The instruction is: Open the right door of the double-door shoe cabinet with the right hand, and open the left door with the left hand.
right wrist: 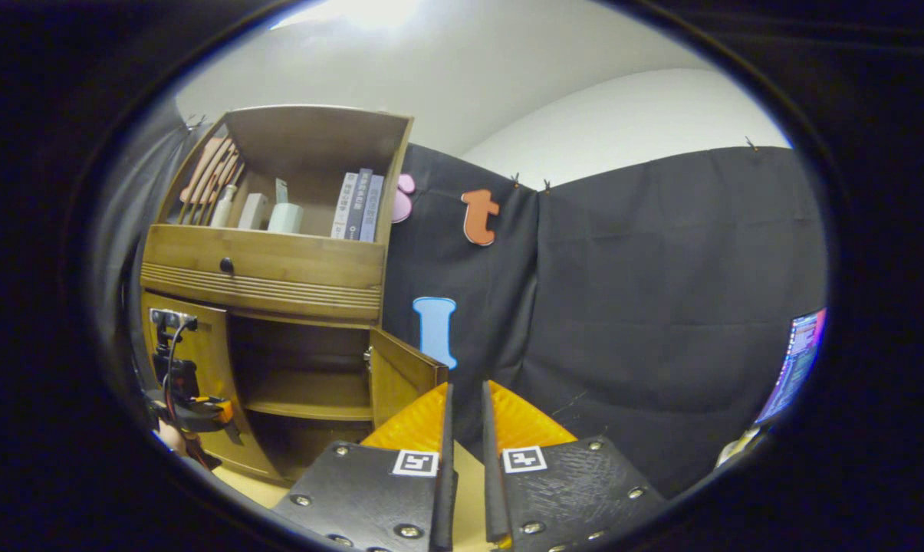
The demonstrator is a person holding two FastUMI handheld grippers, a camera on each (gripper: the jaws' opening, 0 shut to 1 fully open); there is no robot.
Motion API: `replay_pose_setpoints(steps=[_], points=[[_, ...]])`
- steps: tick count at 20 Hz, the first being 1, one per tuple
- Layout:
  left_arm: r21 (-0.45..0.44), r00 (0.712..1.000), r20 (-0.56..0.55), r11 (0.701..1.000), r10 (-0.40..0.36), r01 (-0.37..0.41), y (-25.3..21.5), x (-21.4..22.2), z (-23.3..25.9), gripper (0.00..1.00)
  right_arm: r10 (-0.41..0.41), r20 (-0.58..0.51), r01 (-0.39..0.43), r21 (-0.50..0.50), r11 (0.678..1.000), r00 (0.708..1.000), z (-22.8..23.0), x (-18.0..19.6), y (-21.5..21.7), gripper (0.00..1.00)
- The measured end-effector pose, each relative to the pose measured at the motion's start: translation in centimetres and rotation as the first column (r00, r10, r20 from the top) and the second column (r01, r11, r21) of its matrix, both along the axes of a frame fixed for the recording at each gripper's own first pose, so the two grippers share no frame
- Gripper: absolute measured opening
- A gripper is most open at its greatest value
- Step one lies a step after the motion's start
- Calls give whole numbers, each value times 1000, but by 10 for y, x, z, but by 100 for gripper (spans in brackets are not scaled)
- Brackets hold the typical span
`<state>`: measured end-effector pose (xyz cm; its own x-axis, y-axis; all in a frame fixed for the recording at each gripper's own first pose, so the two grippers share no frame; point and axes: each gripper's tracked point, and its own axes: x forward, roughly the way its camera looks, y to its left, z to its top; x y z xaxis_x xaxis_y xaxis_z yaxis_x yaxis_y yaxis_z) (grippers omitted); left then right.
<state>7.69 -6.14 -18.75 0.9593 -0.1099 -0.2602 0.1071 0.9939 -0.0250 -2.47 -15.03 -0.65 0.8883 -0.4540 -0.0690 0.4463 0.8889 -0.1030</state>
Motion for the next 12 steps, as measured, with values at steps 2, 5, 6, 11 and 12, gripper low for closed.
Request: replay_pose_setpoints(steps=[2,5,6,11,12], points=[[-8,1000,1,1000,-2,2,1,-13,-1,36,29,-10,-29,8,1000,1000,-4,7,7,16],[-22,1000,3,1000,-3,3,5,-26,2,36,81,-22,-81,18,997,996,-10,21,18,16],[-24,1000,5,1000,-2,2,6,-32,3,33,100,-25,-99,19,995,995,-11,26,23,16],[-47,1000,7,999,2,-2,14,-57,6,33,197,-36,-196,35,980,980,-19,46,50,17],[-49,1000,9,999,3,-2,16,-62,7,33,216,-39,-214,37,976,976,-20,50,56,16]])
